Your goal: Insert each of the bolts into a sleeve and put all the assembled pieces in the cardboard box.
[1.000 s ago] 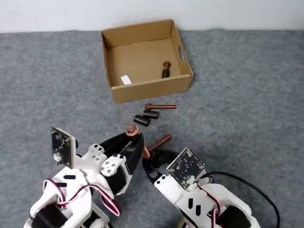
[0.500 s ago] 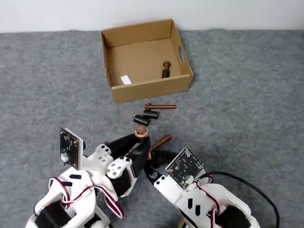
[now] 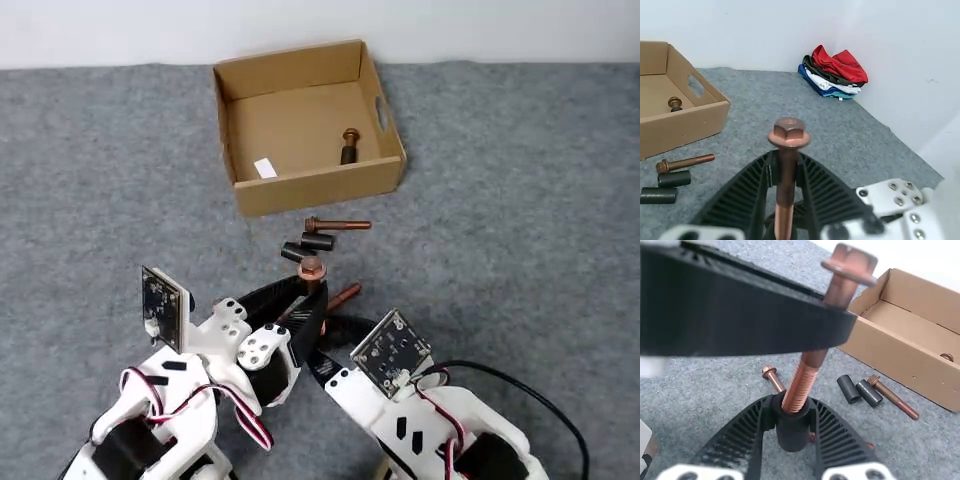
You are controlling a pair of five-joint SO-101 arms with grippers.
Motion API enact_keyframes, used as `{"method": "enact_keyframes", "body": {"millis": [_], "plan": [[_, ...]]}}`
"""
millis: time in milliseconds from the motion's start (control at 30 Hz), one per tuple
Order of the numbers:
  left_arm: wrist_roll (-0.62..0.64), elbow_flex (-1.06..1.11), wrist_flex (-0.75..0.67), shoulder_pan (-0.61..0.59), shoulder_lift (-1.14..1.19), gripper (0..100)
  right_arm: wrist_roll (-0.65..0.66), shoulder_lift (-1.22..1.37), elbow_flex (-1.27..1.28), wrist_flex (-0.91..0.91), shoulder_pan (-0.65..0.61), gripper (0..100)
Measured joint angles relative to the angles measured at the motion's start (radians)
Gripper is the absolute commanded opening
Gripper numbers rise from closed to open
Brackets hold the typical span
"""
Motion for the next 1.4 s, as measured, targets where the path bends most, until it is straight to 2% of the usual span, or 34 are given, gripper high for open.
{"method": "enact_keyframes", "body": {"millis": [267,767,1100,1400], "plan": [[-0.046,0.003,0.009,-0.064,0.0,0,0.0,0.0,0.0,0.0,-0.003,0.8],[-0.054,0.031,-0.044,-0.035,0.0,0,0.0,0.0,0.0,0.0,0.0,0.8],[-0.055,-0.071,0.259,-0.02,0.008,0,-0.002,0.0,-0.002,-0.002,-0.002,0.8],[-0.086,-0.098,0.362,0.081,0.0,1,0.005,0.0,0.005,0.0,-0.003,0.8]]}}
